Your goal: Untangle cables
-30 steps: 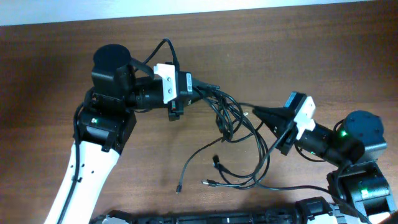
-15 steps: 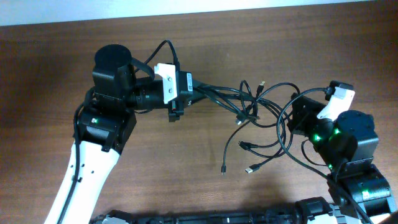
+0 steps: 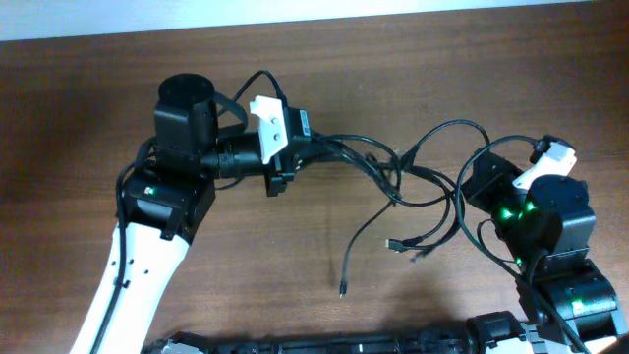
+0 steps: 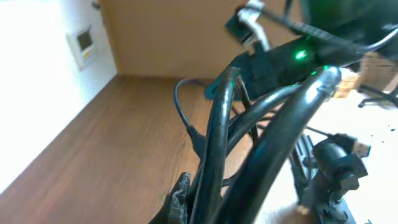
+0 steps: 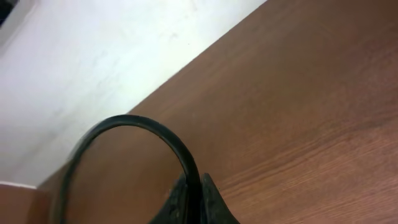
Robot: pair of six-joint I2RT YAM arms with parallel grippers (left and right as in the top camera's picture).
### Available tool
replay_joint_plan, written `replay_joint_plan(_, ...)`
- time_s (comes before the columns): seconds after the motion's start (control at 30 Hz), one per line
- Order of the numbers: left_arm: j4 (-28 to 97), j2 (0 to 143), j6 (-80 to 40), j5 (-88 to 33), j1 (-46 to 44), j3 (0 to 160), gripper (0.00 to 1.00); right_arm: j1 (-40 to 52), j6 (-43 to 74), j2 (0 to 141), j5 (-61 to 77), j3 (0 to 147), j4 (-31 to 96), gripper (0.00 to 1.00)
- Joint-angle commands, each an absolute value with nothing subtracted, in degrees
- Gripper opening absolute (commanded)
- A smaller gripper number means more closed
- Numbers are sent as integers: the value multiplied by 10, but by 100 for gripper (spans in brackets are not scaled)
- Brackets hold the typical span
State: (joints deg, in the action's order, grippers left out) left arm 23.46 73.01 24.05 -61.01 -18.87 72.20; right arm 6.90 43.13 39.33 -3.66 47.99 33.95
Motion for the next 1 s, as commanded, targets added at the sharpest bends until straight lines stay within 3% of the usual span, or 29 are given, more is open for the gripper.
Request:
replay_joint_plan(0.0, 264, 731, 237, -540, -186, 721, 0, 67, 497, 390, -59, 490, 337, 13)
replay_joint_plan(0.07, 266, 731, 237, -542, -186, 721, 0, 67, 500, 391, -59, 490, 340, 19)
replay_joint_plan(0.23, 255, 731, 237, -542, -186, 721, 0, 67, 498, 407, -49, 490, 347, 50)
replay_joint_plan(0.37, 231, 731, 237, -561, -186, 721, 0, 67, 496, 413, -23, 490, 348, 55)
replay_joint_plan(0.53, 166, 731, 232, -629, -186, 721, 0, 67, 389, 413, 37, 490, 347, 59)
replay_joint_plan(0.57, 141, 731, 211, -637, -186, 721, 0, 67, 359, 413, 54, 490, 347, 66)
replay_joint_plan(0.73, 46, 731, 169, -672, -186, 721, 0, 67, 256, 414, 131, 490, 347, 68)
replay_joint_plan(0.87, -19, 731, 135, -675, -206, 721, 0, 67, 196, 441, 220, 490, 347, 80)
replay_joint_plan(0.97, -50, 731, 135, -660, -230, 721, 0, 67, 155, 478, 295, 490, 347, 81)
